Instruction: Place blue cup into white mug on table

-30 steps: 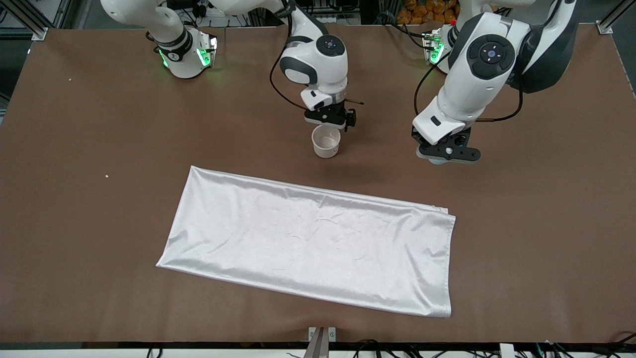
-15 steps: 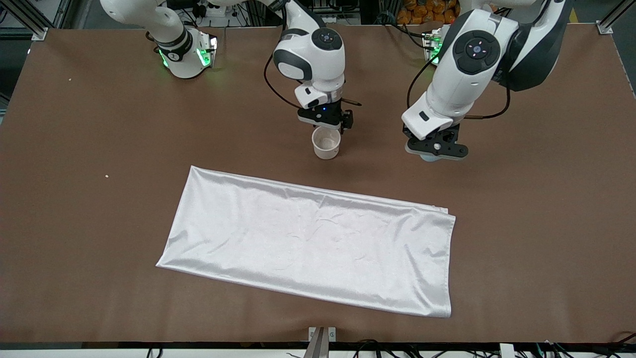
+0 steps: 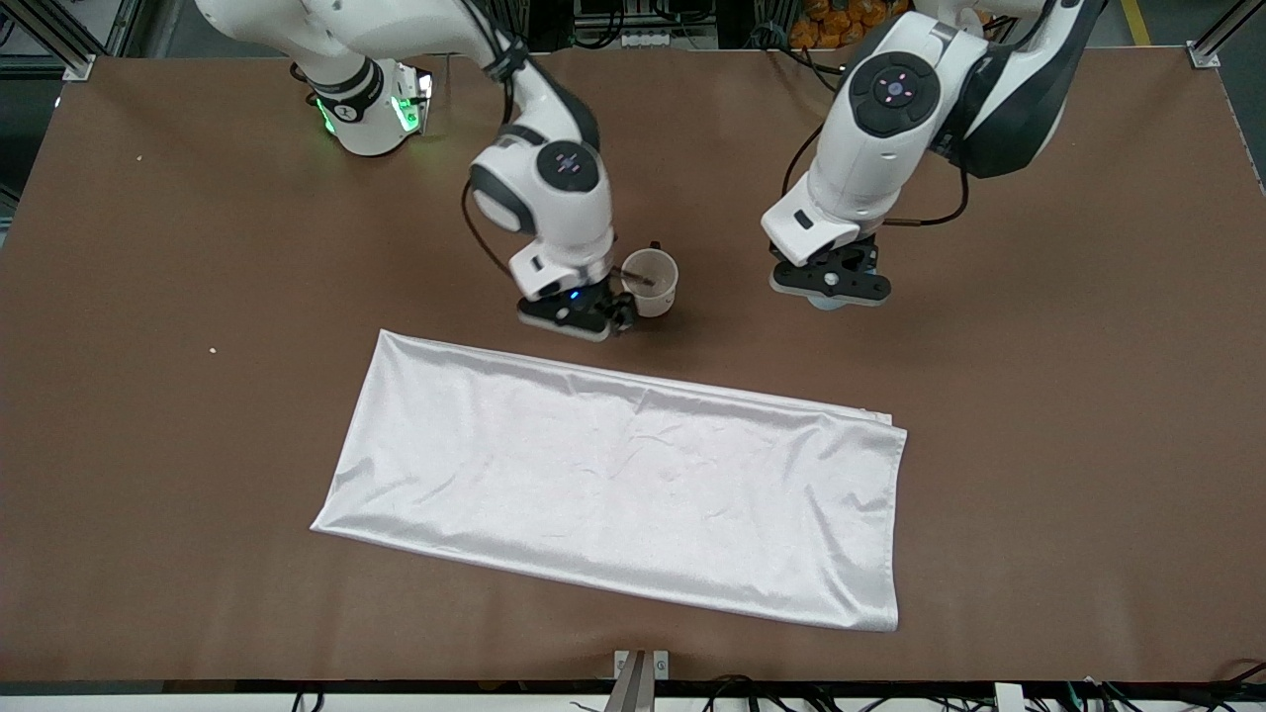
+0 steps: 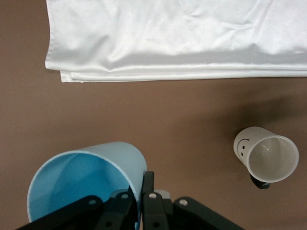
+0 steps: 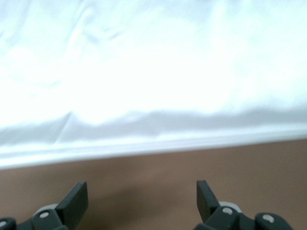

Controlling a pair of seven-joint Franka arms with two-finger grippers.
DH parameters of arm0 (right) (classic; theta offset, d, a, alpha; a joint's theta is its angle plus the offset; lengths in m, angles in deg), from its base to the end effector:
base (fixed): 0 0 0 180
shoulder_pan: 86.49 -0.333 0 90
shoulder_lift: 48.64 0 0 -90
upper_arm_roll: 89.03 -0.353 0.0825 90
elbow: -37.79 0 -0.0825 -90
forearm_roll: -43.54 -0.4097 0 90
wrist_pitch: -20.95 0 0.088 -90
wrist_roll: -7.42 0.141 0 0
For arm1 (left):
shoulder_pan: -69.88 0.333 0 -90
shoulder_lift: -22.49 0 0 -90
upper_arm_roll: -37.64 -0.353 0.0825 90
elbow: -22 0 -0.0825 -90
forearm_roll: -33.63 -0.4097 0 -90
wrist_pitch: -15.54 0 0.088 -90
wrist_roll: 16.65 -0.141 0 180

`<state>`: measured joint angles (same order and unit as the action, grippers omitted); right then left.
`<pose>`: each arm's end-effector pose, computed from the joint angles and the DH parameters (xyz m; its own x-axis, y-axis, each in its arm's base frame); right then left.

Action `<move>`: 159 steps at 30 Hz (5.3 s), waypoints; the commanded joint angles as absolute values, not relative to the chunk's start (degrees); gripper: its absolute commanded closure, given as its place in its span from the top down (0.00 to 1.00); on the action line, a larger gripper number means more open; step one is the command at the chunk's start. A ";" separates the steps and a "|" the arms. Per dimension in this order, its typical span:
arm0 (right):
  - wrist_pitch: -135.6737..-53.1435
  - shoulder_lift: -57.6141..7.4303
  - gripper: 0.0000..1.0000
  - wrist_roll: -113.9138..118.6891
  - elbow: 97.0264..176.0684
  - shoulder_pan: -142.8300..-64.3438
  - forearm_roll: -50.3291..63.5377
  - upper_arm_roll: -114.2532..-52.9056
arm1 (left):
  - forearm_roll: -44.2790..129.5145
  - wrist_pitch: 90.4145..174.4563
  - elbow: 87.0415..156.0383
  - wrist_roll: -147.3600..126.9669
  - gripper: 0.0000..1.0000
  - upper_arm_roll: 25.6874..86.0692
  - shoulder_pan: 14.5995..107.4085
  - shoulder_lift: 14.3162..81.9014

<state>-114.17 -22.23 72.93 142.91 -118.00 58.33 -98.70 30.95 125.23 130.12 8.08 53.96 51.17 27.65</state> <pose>0.5304 0.4416 0.2717 0.9553 -0.2629 0.1351 -0.2641 -0.9644 -0.0088 0.4973 -0.3384 0.4469 0.9799 -0.1941 -0.0461 -0.1960 -0.9798 -0.0408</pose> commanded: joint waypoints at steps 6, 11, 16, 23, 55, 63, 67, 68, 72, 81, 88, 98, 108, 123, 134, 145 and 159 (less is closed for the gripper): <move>-113.61 -22.19 1.00 54.73 143.08 -103.12 59.09 -99.58 | 29.50 125.05 126.07 17.01 0.00 54.60 45.10 31.89; -113.79 -21.23 1.00 39.88 143.08 -95.47 58.74 -99.58 | 29.50 125.05 123.87 20.52 0.00 54.60 41.94 34.79; -113.53 -21.13 1.00 33.79 143.52 -90.89 58.48 -99.58 | 29.32 125.05 123.17 23.42 0.00 54.60 38.07 37.95; -113.79 -21.57 1.00 31.94 146.51 -88.95 58.48 -99.58 | 26.51 124.96 121.23 31.41 0.00 54.60 32.36 43.05; -100.61 -45.04 1.00 28.25 160.05 -88.25 56.11 -100.45 | 21.67 125.66 108.14 39.34 0.00 54.08 25.76 58.34; -97.10 -47.41 1.00 22.45 156.71 -87.54 53.82 -99.75 | 21.67 126.98 108.05 39.34 0.00 54.08 25.49 59.49; -92.27 -46.71 1.00 20.52 151.18 -86.41 53.73 -99.58 | 21.67 127.33 107.26 39.34 0.00 53.99 25.58 59.93; -91.04 -46.54 1.00 19.99 149.78 -85.97 53.73 -99.58 | 21.67 127.33 107.17 39.34 0.00 53.99 25.58 60.10; -86.73 -46.18 1.00 17.97 145.29 -84.82 53.21 -99.58 | 21.59 127.33 106.91 39.25 0.85 53.81 25.67 60.19; -74.34 -46.10 1.00 12.96 132.64 -80.95 43.64 -99.58 | 21.58 127.42 106.64 38.81 1.00 53.64 25.84 59.67; -68.00 -46.36 1.00 12.78 125.16 -80.78 40.37 -99.58 | 21.58 127.33 106.64 38.81 1.00 53.55 26.46 57.47; -68.61 -46.01 1.00 11.64 124.27 -80.60 41.43 -99.49 | 21.41 126.72 107.08 38.37 1.00 53.11 31.90 50.44; -68.79 -45.39 1.00 11.64 124.45 -80.16 41.95 -99.40 | 21.85 123.21 107.43 36.97 1.00 53.29 38.41 42.80; -71.78 -45.39 1.00 11.73 124.54 -78.40 43.01 -99.40 | 29.32 117.41 112.61 25.73 1.00 53.46 48.61 30.67; -71.60 -45.22 1.00 11.64 124.71 -81.21 44.50 -96.94 | 33.71 114.94 117.89 15.01 1.00 45.74 49.93 23.37; -71.25 -45.22 1.00 11.11 125.06 -82.89 45.65 -95.27 | 35.03 113.89 120.44 4.11 1.00 37.21 49.40 20.99; -70.90 -45.30 1.00 10.94 125.50 -82.71 45.65 -95.27 | 34.86 112.57 119.30 1.02 1.00 33.69 53.44 21.61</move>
